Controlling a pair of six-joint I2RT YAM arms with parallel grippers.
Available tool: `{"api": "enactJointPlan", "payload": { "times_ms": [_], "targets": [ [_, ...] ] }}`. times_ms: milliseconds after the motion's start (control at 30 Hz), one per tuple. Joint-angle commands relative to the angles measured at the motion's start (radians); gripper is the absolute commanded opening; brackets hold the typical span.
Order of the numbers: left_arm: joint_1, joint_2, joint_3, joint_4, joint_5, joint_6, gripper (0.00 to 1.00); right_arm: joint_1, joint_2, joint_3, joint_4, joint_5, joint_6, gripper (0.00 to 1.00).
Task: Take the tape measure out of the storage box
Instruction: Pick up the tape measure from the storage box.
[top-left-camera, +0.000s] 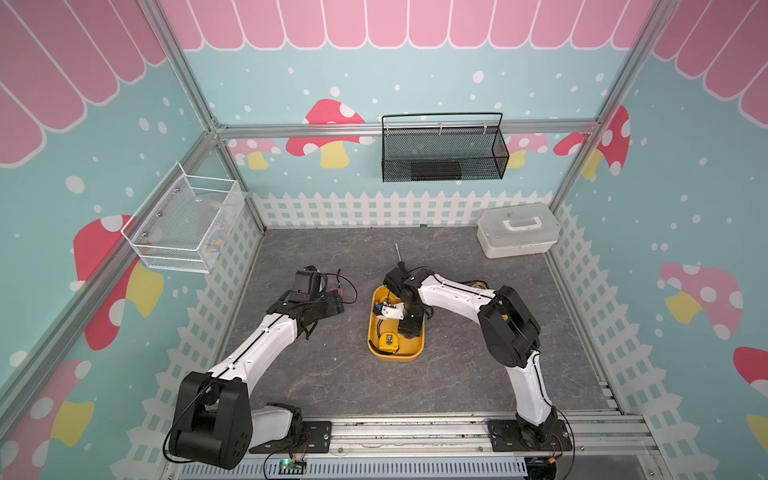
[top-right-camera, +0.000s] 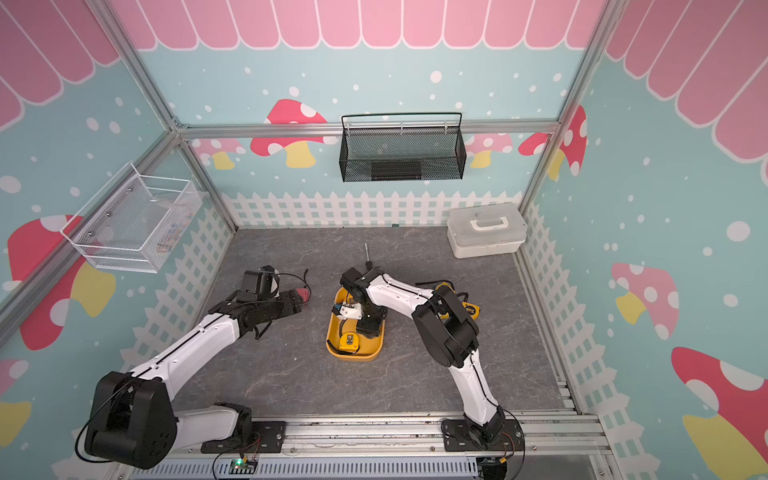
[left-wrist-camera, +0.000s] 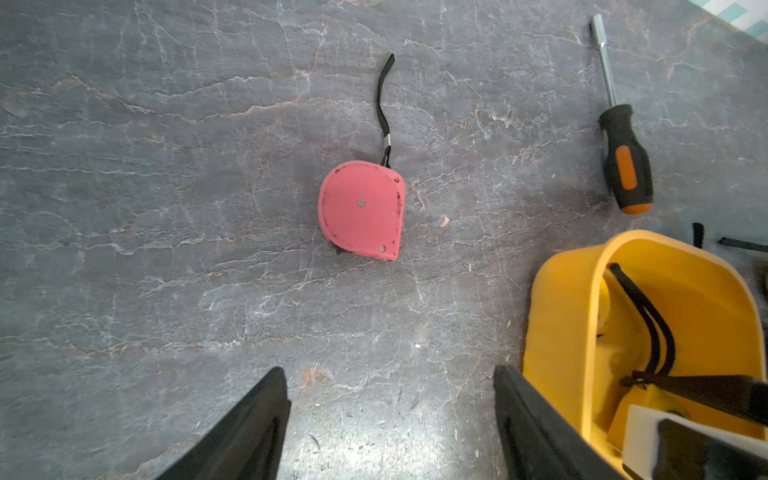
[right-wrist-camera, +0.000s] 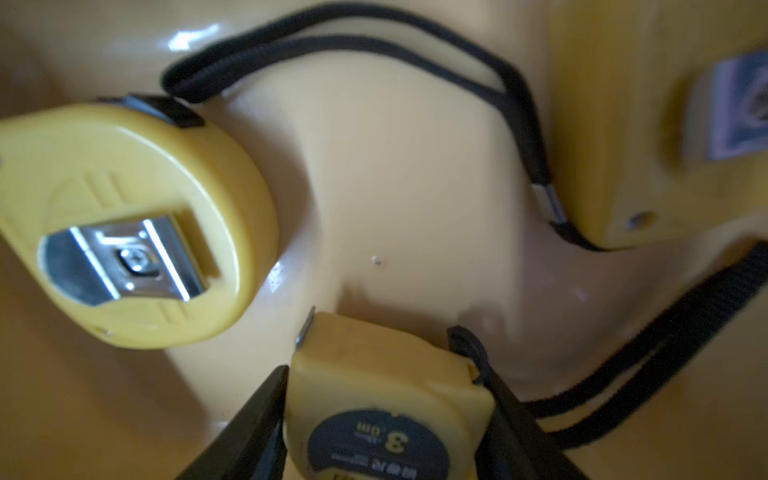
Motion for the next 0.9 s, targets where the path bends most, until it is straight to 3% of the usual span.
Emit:
{"api": "enactJointPlan", "payload": {
  "times_ms": [0, 200, 400, 633, 767, 867],
  "targets": [
    [0.01, -0.028, 0.007, 0.006, 0.047, 0.005, 0.8, -0.026, -0.101, -0.005, 0.051, -0.051, 0.01, 0.59],
    [0.01, -0.015, 0.039, 0.015, 0.216, -0.006, 0.81, -0.063, -0.192, -0.041, 0.156, -0.159, 0.027, 0.58],
    [0.011, 0.0, 0.007, 0.141, 0.448, -0.042, 0.81, -0.09, -0.263, -0.076, 0.234, -0.282, 0.058, 0.57],
    [0.011, 0.057, -0.048, 0.445, 0.68, -0.246, 0.81, -0.098, -0.302, -0.101, 0.259, -0.315, 0.074, 0.57],
    [0.009, 0.112, -0.097, 0.676, 0.741, -0.417, 0.8, -0.097, -0.317, -0.114, 0.278, -0.339, 0.085, 0.57],
    [-0.009, 0.15, -0.108, 0.762, 0.755, -0.472, 0.8, -0.098, -0.318, -0.111, 0.278, -0.345, 0.086, 0.57]
  ]
}}
